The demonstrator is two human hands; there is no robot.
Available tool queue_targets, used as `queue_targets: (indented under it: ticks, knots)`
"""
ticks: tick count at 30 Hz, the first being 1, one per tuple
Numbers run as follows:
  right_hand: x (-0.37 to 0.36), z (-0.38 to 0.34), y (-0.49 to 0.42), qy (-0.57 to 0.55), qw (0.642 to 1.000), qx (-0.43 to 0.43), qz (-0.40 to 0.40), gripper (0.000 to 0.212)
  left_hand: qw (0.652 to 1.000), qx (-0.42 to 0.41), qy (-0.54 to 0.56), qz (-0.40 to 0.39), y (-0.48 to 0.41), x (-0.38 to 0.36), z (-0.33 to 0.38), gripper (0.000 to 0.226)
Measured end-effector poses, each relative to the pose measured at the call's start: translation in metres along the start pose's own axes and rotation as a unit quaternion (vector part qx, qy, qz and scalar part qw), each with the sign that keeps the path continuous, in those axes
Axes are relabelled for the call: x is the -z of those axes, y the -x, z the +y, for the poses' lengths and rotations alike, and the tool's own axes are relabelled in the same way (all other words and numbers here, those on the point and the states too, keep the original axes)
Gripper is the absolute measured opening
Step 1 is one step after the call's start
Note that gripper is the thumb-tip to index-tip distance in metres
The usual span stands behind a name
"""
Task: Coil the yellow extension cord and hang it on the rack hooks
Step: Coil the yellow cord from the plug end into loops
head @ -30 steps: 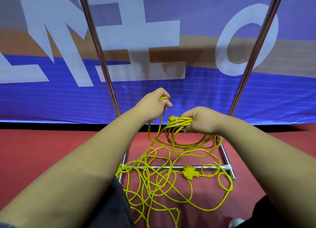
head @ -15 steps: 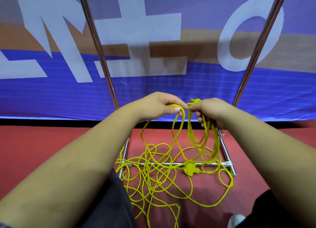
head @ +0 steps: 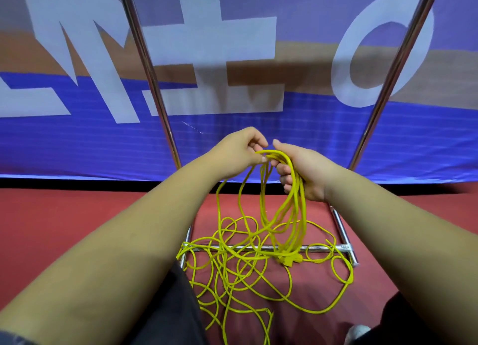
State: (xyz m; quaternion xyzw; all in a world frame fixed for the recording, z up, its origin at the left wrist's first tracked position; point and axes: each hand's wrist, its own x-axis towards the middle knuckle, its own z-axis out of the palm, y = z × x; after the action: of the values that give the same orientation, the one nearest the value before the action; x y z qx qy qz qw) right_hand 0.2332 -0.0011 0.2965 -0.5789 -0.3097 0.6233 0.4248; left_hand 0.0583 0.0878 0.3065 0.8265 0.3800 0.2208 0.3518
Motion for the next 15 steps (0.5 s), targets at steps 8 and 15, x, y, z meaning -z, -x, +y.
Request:
queue_targets:
  ticks: [8, 15]
  knots:
    - [0.000, 0.003, 0.002, 0.022, 0.999, 0.011, -0.041, 0.025, 0.987, 0.057, -0.108, -0.106, 0.000, 0.004, -0.034, 0.027]
    - [0.005, -0.004, 0.006, 0.014, 0.998, -0.006, -0.053, 0.017, 0.991, -0.040, -0.129, 0.020, -0.004, 0.006, -0.019, 0.026]
